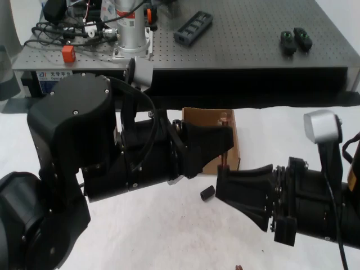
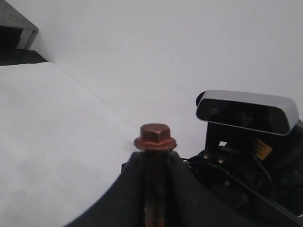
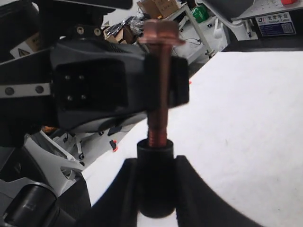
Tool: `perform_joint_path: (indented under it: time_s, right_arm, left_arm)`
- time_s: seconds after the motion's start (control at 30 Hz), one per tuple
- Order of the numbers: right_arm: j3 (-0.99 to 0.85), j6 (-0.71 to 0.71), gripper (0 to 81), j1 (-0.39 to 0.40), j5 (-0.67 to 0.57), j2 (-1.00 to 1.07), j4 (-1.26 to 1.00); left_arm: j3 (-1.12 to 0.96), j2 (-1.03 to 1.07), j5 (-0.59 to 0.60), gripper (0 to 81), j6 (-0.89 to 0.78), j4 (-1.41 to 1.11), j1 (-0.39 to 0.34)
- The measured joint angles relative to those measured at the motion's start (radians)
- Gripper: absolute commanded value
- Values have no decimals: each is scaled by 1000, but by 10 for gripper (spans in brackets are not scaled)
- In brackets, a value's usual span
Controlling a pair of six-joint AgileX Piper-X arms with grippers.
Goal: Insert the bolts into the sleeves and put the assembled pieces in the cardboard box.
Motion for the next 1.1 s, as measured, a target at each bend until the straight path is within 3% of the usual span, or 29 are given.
perform_joint_path:
  time_s: [0.07,0.2,0.27,0.43,0.6,0.73,0.93,1.1]
  right_arm:
    - [0,3,44,0,9,0,-21]
    - [0,2,44,0,43,0,-45]
    - [0,-4,44,-2,59,0,-51]
    - [-15,-85,44,-106,218,28,-54]
    - [-325,-305,44,-194,350,222,269]
    - [-553,-388,44,-203,427,425,444]
    - [-917,-404,44,-203,467,764,717]
    - [-1160,-449,44,-203,547,1000,916]
  left_arm:
    - [0,0,0,136,-7,0,0]
    - [0,0,-8,490,-23,2,0]
    - [0,0,-42,549,-31,18,-2]
    - [0,0,-105,444,-13,104,-1]
    - [-6,3,-105,365,143,266,-8]
    - [-124,95,-146,359,474,629,-45]
    - [-301,309,-220,356,668,876,-108]
    - [-372,400,-269,356,722,952,-139]
